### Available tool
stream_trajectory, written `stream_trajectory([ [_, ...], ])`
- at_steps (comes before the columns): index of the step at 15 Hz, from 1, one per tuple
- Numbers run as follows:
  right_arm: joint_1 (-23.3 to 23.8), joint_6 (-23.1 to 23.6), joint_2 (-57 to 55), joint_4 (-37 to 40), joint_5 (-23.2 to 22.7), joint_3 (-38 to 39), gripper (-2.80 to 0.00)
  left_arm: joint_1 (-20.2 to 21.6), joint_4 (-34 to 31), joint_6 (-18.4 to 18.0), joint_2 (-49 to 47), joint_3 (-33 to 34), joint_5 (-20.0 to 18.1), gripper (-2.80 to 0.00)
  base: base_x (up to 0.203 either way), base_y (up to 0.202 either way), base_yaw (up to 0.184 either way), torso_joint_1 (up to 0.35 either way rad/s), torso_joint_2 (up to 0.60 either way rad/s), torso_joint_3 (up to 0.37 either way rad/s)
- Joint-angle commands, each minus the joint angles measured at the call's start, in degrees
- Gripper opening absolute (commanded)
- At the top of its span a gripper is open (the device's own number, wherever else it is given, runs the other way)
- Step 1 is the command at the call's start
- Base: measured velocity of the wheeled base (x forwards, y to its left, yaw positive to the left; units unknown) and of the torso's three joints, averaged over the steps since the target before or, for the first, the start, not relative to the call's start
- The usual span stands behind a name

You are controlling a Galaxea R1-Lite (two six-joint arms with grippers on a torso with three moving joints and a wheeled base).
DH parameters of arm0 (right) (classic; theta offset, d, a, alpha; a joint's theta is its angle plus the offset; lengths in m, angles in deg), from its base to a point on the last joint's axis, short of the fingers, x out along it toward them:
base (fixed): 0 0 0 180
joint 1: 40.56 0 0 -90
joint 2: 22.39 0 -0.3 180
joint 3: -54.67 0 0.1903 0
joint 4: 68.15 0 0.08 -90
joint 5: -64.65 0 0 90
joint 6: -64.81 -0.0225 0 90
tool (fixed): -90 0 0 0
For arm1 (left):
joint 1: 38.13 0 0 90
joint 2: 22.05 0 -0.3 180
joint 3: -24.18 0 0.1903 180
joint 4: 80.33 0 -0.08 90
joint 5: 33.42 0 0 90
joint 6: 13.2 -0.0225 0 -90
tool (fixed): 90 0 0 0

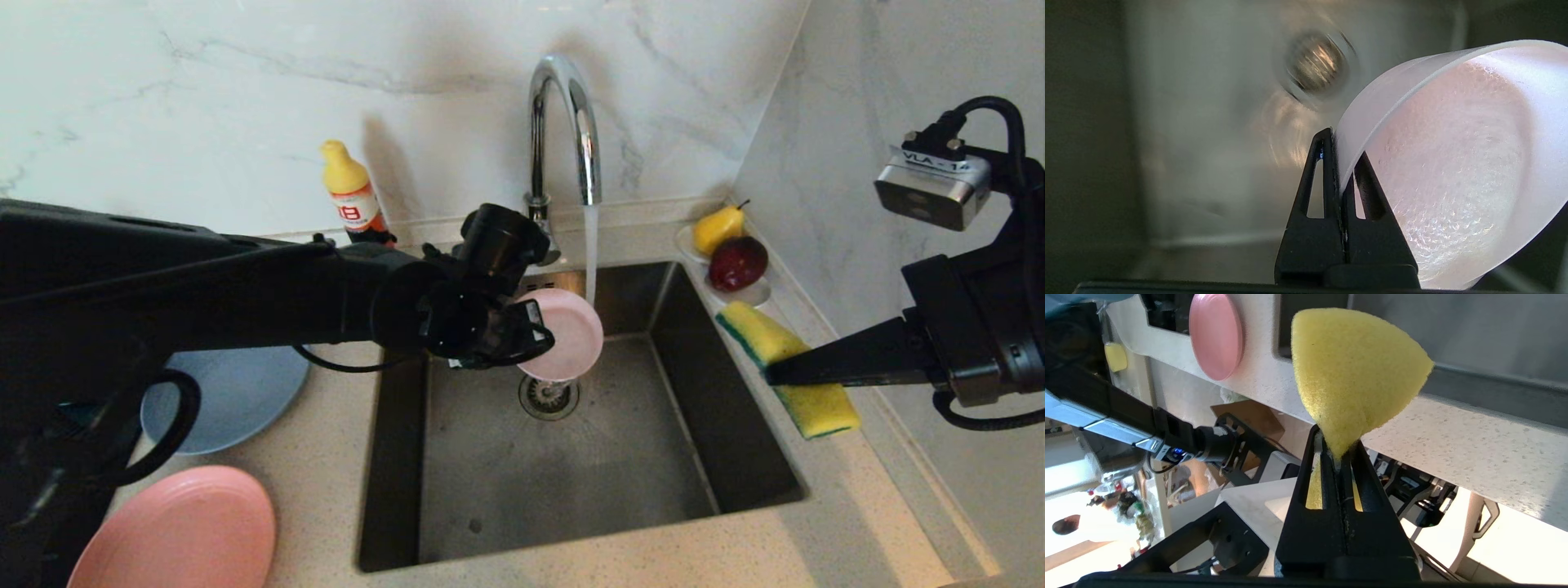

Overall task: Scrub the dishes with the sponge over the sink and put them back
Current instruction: Wash the bowl

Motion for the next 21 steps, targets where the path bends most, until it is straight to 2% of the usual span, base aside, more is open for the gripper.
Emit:
stream_trajectory([
  [1, -0.26, -0.11, -0.11, 0.23, -1.27, 0.20, -2.80, 0.03, 0.11, -1.32, 7.75, 2.97, 6.60, -2.80, 0.000, 0.000, 0.000, 0.000, 0.00, 0.000],
  [3, -0.26, -0.11, 0.25, 0.23, -1.67, 0.38, -2.80, 0.32, 0.76, -3.13, 12.58, 5.43, 8.04, -2.80, 0.000, 0.000, 0.000, 0.000, 0.00, 0.000],
  [5, -0.19, -0.11, 0.79, 0.23, -1.67, 0.86, -2.80, 0.91, 4.13, -5.67, 16.59, 8.94, 8.97, -2.80, 0.000, 0.000, 0.000, 0.000, 0.00, 0.000],
  [12, -0.26, -0.11, -0.27, 0.14, -2.90, 2.05, -2.80, 1.80, 35.84, -26.18, 23.54, 22.41, 9.18, -2.80, 0.000, 0.000, 0.000, 0.000, 0.00, 0.000],
  [14, -0.26, -0.11, -0.44, 0.14, -2.98, 2.05, -2.80, 1.80, 42.37, -29.85, 25.21, 25.06, 8.96, -2.80, 0.000, 0.000, 0.000, 0.000, 0.00, 0.000],
  [19, -0.26, -0.11, -0.27, 0.14, -2.90, 1.70, -2.80, 1.76, 50.66, -32.65, 27.03, 28.12, 7.46, -2.80, 0.000, 0.000, 0.000, 0.000, 0.00, 0.000],
  [21, -0.26, -0.11, -0.18, 0.14, -2.90, 1.61, -2.80, 1.85, 53.84, -33.38, 28.88, 29.43, 4.86, -2.80, 0.000, 0.000, 0.000, 0.000, 0.00, 0.000],
])
